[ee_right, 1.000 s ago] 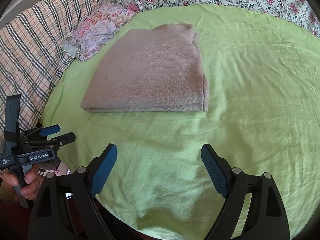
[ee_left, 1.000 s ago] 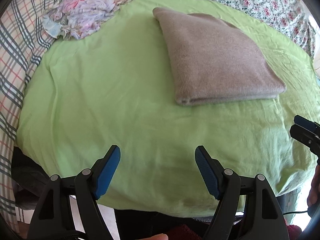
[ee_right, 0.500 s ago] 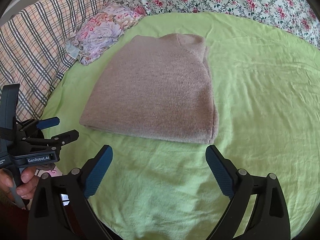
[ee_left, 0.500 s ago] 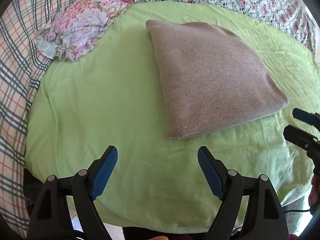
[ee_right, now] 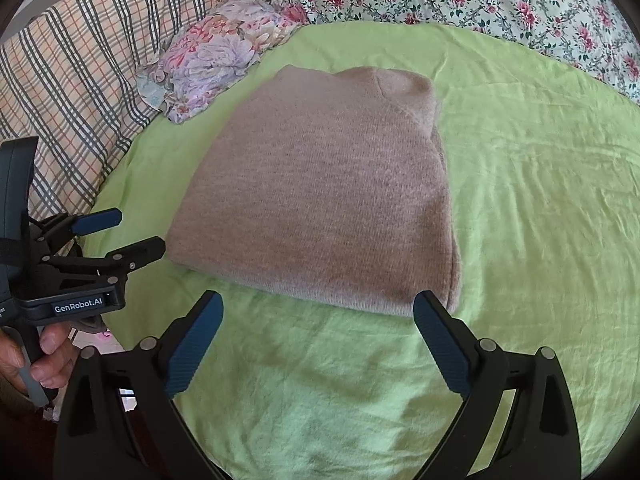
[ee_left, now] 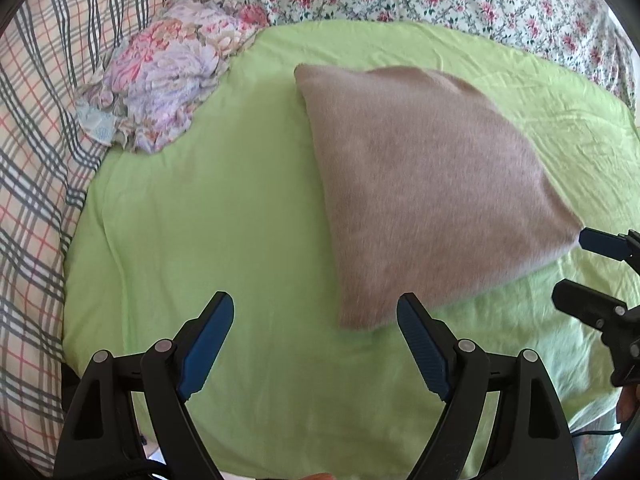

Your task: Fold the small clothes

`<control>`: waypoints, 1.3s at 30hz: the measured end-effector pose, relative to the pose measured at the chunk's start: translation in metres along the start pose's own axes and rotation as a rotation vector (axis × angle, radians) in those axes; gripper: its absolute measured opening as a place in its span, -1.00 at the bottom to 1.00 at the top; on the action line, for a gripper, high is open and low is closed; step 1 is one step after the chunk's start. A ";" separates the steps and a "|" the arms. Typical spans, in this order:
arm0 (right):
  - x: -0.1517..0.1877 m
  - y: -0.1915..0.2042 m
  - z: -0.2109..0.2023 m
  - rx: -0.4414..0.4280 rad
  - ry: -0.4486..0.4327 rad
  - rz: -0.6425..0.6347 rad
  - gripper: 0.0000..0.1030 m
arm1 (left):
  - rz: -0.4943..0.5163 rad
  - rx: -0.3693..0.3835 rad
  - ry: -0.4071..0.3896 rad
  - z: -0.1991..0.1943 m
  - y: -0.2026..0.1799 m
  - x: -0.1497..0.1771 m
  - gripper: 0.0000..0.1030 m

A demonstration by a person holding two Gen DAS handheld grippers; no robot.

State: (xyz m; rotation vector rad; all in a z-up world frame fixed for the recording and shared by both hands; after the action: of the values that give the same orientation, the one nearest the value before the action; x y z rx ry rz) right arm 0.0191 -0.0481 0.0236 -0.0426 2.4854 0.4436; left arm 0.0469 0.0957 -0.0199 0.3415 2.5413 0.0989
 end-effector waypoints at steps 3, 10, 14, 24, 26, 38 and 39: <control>-0.006 -0.002 0.002 -0.007 0.000 0.005 0.88 | 0.012 -0.003 -0.018 -0.001 -0.005 -0.007 0.68; -0.014 -0.006 0.008 -0.006 0.006 0.008 0.89 | 0.036 0.000 -0.010 0.007 -0.013 -0.011 0.71; -0.019 -0.008 0.011 -0.014 0.005 0.016 0.89 | 0.039 0.002 -0.011 0.010 -0.014 -0.014 0.72; -0.026 -0.012 0.016 -0.022 0.011 0.026 0.89 | 0.035 0.001 -0.013 0.016 -0.010 -0.023 0.72; -0.026 -0.012 0.017 -0.021 0.013 0.031 0.89 | 0.038 0.003 -0.013 0.018 -0.009 -0.024 0.72; -0.027 -0.007 0.021 -0.016 0.017 0.038 0.90 | 0.033 0.007 -0.006 0.024 -0.009 -0.028 0.72; -0.027 -0.007 0.021 -0.016 0.016 0.038 0.90 | 0.034 0.008 -0.005 0.024 -0.009 -0.028 0.72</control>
State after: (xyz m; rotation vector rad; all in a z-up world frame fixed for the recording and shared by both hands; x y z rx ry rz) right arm 0.0542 -0.0499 0.0214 -0.0049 2.5024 0.4810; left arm 0.0810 0.0798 -0.0265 0.3883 2.5317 0.1007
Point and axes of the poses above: each gripper's, at about its wrist camera, not at the fingertips, and z roughly the way its jaws point, y to its left, x to its underside, the point moved 4 cm from there along z, roughly the way its jaws point, and after that the axes turned 1 degree about y, right-handed, at the moved point
